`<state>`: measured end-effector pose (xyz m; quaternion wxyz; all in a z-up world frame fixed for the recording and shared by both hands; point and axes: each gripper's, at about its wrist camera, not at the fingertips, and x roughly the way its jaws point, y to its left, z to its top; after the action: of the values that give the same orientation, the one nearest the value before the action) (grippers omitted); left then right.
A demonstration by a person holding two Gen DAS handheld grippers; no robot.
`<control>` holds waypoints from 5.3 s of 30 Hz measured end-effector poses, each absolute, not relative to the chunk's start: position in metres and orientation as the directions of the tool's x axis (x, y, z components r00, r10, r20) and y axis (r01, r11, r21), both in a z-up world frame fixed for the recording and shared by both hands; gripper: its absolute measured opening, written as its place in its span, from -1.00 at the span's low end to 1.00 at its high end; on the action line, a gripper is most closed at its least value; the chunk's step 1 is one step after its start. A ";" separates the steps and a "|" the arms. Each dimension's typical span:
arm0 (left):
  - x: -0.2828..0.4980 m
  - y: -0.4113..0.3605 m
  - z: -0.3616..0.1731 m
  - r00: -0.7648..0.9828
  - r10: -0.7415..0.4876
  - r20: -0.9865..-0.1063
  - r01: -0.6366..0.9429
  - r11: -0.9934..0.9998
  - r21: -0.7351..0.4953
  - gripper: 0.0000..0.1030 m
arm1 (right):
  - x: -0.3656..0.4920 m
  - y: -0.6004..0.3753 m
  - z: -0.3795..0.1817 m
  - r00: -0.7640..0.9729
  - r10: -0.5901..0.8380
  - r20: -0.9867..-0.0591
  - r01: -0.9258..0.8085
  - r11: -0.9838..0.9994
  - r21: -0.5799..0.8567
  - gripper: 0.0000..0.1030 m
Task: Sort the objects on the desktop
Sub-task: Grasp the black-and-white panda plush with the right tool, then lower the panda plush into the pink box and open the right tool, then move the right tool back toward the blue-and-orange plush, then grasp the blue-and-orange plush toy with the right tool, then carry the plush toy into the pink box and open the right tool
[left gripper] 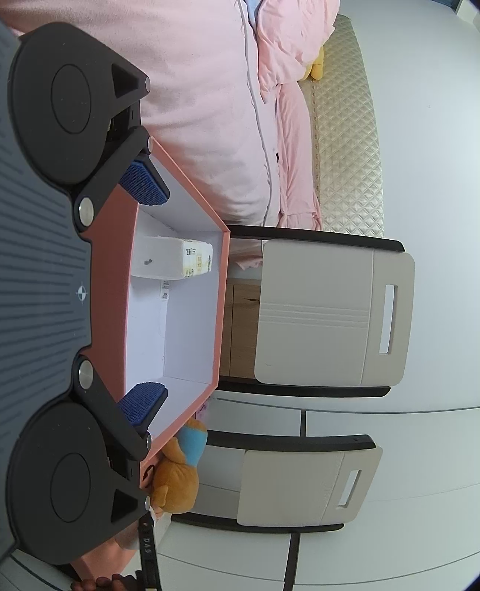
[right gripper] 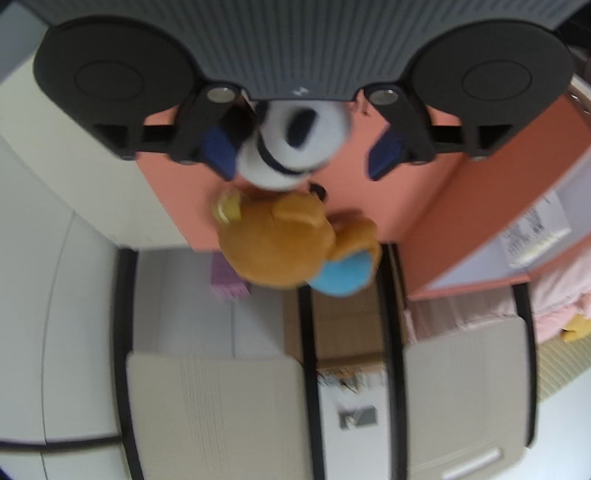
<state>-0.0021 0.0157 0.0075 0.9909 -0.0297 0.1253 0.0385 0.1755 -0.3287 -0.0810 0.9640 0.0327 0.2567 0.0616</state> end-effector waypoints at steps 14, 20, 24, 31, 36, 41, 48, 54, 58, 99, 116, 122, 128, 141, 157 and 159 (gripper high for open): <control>-0.011 0.013 0.010 0.971 0.056 -0.231 -0.068 0.997 -0.045 1.00 | 0.154 -0.297 -0.020 0.895 0.257 -0.365 -0.215 0.965 0.152 -0.06; -0.017 0.019 0.014 0.977 0.089 -0.192 -0.098 0.995 -0.037 1.00 | 0.206 -0.201 0.031 0.791 0.441 -0.424 -0.413 0.896 0.162 -0.06; -0.018 0.029 0.016 0.977 0.117 -0.177 -0.128 0.990 -0.051 1.00 | 0.264 -0.135 0.029 0.706 0.469 -0.531 -0.437 0.878 0.195 -0.06; -0.014 0.045 0.017 0.974 0.106 -0.198 -0.132 0.983 -0.127 1.00 | 0.347 -0.068 -0.029 0.658 0.360 -0.661 -0.369 0.920 0.134 -0.06; -0.012 0.052 0.017 0.973 0.089 -0.214 -0.125 0.979 -0.161 1.00 | 0.376 -0.051 -0.060 0.655 0.318 -0.686 -0.352 0.931 0.096 -0.05; -0.012 0.052 0.017 0.972 0.075 -0.224 -0.113 0.980 -0.164 1.00 | 0.387 -0.045 -0.081 0.648 0.315 -0.693 -0.369 0.926 0.076 -0.03; -0.011 0.050 0.018 0.970 0.071 -0.232 -0.109 0.981 -0.159 1.00 | 0.385 -0.052 -0.077 0.622 0.340 -0.705 -0.367 0.922 0.122 0.65; -0.010 0.048 0.014 0.972 0.070 -0.223 -0.103 0.985 -0.140 1.00 | 0.355 -0.070 -0.037 0.649 0.431 -0.627 -0.399 0.894 0.202 0.90; -0.012 0.043 0.015 0.975 0.064 -0.213 -0.091 0.989 -0.119 1.00 | 0.304 -0.099 -0.001 0.678 0.489 -0.548 -0.437 0.869 0.233 1.00; -0.019 0.010 0.006 0.976 0.095 -0.197 -0.098 0.995 -0.005 1.00 | 0.052 -0.246 -0.027 0.897 0.385 -0.217 -0.353 0.920 0.172 1.00; -0.020 0.010 0.008 0.978 0.091 -0.189 -0.096 0.995 -0.015 1.00 | 0.078 -0.269 -0.016 0.885 0.390 -0.253 -0.322 0.907 0.270 1.00; -0.019 0.011 0.008 0.976 0.096 -0.196 -0.102 0.995 -0.019 1.00 | 0.163 -0.276 -0.003 0.924 0.279 -0.261 -0.246 0.957 0.153 1.00; -0.017 0.012 0.007 0.975 0.091 -0.204 -0.097 0.995 -0.022 1.00 | 0.256 -0.294 -0.028 0.955 0.118 -0.271 -0.111 0.993 0.042 1.00; -0.014 0.015 0.006 0.972 0.086 -0.220 -0.097 0.994 -0.041 1.00 | 0.313 -0.342 -0.087 0.891 0.124 -0.437 -0.032 0.977 0.212 1.00; -0.020 0.005 0.005 0.975 0.091 -0.202 -0.096 0.995 -0.015 1.00 | 0.268 -0.339 -0.046 0.926 0.077 -0.369 -0.031 0.991 0.129 0.34; -0.020 0.005 0.005 0.975 0.091 -0.200 -0.096 0.995 -0.014 1.00 | 0.251 -0.333 -0.029 0.945 0.103 -0.309 -0.064 0.989 0.134 0.34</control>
<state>-0.0202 0.0049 0.0055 0.9938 -0.0118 0.1003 0.0471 0.2505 -0.3326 -0.0294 0.9844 0.0610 0.1598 0.0423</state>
